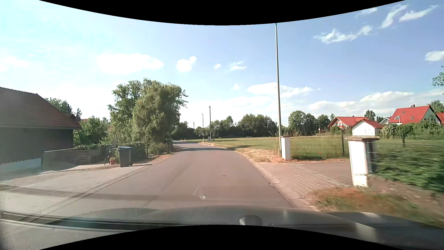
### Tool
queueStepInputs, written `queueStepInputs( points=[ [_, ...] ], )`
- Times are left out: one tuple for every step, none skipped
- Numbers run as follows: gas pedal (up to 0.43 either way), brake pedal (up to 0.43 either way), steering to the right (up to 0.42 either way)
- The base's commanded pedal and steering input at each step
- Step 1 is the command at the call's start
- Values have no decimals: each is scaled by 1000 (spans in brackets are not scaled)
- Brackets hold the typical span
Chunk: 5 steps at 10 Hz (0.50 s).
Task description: Follow the waypoints while adhering to traffic rules and regulations
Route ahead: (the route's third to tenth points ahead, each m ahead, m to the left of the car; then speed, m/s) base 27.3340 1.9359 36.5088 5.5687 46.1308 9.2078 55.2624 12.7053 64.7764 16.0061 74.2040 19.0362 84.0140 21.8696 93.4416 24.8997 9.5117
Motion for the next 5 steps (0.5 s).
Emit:
queueStepInputs(
  points=[
    [98,6,-38],
    [98,6,-33],
    [98,6,-31],
    [98,6,-34],
    [98,6,-34]
  ],
)
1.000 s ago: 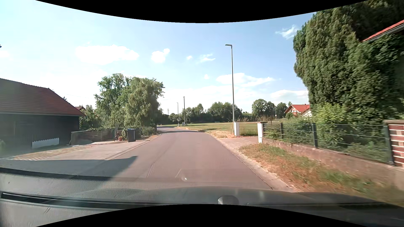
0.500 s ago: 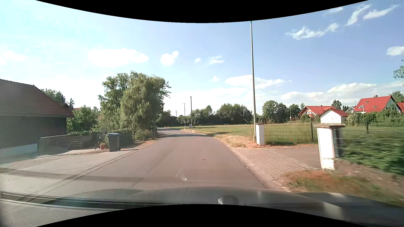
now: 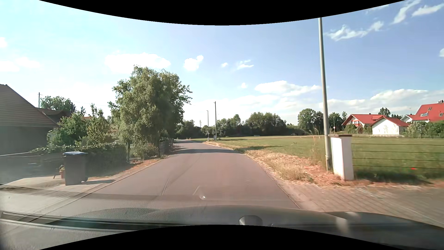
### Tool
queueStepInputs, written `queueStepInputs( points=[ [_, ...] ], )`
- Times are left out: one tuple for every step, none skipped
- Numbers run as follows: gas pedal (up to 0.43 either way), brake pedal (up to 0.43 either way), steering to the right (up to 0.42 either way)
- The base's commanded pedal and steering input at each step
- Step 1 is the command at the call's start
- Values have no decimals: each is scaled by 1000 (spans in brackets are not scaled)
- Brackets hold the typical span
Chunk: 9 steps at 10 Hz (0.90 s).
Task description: Follow the waypoints while adhering to traffic rules and regulations
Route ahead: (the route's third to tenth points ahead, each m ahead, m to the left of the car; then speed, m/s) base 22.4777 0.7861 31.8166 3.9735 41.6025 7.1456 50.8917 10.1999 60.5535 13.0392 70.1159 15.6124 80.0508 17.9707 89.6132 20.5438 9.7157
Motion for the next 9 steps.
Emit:
queueStepInputs(
  points=[
    [98,6,-38],
    [98,6,-44],
    [98,6,-45],
    [98,6,-45],
    [98,6,-46],
    [98,6,-46],
    [98,6,-46],
    [98,6,-46],
    [98,6,-46]
  ],
)
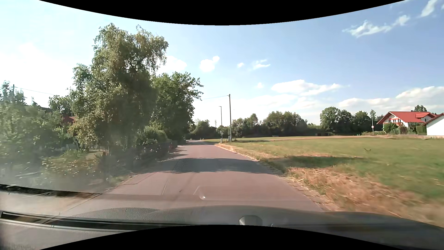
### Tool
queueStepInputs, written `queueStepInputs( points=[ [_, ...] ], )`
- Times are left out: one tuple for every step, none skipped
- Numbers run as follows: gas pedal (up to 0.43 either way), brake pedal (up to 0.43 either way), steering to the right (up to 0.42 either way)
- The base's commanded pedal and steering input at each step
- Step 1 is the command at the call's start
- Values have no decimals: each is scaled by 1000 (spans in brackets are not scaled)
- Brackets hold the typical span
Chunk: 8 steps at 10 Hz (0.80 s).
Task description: Follow the waypoints while adhering to traffic rules and regulations
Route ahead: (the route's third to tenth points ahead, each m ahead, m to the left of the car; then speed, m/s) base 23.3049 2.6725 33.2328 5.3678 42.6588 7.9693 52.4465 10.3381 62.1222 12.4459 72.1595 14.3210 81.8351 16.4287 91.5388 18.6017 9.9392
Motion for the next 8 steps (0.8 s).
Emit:
queueStepInputs(
  points=[
    [98,6,-42],
    [98,6,-42],
    [98,6,-42],
    [87,6,-40],
    [87,6,-37],
    [87,6,-37],
    [87,6,-40],
    [87,6,-42]
  ],
)
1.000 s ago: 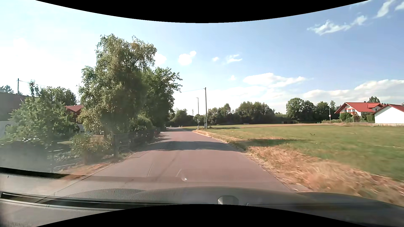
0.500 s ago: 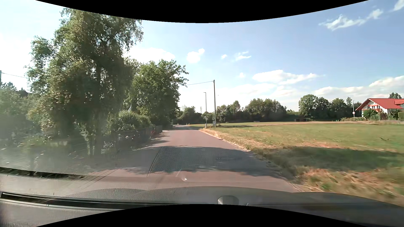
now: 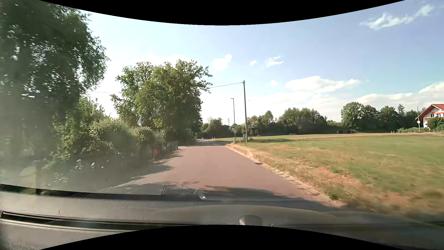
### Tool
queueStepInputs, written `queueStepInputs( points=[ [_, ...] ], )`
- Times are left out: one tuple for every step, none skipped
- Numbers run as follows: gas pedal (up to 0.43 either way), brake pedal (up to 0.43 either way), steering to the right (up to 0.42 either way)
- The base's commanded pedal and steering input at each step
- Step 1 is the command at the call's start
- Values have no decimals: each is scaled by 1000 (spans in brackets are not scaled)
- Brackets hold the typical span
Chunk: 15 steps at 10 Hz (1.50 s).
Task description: Follow the waypoints while adhering to traffic rules and regulations
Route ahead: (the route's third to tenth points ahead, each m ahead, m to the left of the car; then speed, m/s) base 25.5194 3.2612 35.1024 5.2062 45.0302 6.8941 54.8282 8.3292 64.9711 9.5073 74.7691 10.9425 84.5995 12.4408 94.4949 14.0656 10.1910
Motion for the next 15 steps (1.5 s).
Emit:
queueStepInputs(
  points=[
    [87,6,-41],
    [79,6,-40],
    [79,6,-38],
    [79,6,-37],
    [67,6,-36],
    [59,6,-34],
    [47,6,-33],
    [39,6,-29],
    [39,6,-24],
    [39,6,-24],
    [39,6,-26],
    [39,6,-30],
    [39,6,-31],
    [39,6,-31],
    [39,6,-32]
  ],
)
